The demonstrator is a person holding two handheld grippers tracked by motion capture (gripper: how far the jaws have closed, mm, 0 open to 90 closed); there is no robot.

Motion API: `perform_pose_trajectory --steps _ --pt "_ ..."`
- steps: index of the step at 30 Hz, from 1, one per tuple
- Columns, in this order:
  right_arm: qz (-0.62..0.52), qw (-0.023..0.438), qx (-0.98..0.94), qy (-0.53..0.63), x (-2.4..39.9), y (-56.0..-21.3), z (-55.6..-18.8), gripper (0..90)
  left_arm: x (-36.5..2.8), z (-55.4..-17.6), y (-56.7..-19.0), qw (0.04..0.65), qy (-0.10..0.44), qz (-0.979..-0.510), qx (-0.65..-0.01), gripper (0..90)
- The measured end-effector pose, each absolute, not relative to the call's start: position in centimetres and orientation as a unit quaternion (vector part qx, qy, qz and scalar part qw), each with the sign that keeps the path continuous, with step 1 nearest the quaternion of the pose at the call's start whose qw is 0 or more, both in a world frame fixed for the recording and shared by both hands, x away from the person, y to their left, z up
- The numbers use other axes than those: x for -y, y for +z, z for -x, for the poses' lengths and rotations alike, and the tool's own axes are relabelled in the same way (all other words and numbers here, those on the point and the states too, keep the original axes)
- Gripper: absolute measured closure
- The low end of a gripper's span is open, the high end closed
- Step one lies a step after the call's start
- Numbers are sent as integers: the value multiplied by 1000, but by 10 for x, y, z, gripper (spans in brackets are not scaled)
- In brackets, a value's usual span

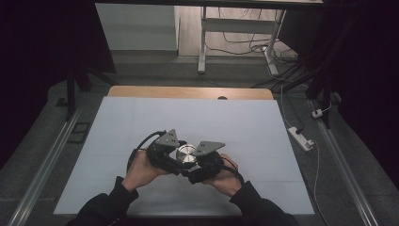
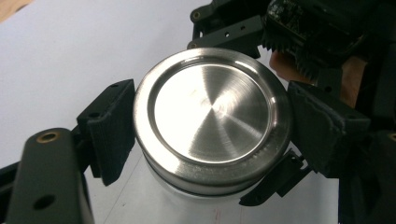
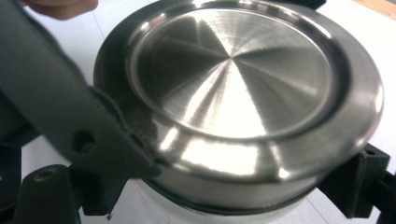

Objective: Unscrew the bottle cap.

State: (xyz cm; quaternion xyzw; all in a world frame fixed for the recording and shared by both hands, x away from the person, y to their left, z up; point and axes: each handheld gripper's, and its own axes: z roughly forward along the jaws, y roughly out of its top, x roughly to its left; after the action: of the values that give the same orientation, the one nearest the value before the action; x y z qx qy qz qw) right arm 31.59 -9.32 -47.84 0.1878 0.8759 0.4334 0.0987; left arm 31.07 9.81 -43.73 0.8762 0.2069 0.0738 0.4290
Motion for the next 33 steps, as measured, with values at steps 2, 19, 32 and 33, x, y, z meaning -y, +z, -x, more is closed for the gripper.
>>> perform_pose_trajectory --steps 2,19,32,33 --pt "-192 99 -873 436 94 -478 -316 152 -98 -310 -436 431 75 -875 -208 206" --pt "-201 107 -874 430 92 -480 -316 152 -99 -306 -426 439 92 -860 -241 207" --pt "-206 115 -868 436 99 -478 -321 153 -112 -301 -418 440 99 -862 -231 206" --pt "-209 116 -867 438 101 -477 -323 152 -113 -299 -417 443 97 -861 -229 206"
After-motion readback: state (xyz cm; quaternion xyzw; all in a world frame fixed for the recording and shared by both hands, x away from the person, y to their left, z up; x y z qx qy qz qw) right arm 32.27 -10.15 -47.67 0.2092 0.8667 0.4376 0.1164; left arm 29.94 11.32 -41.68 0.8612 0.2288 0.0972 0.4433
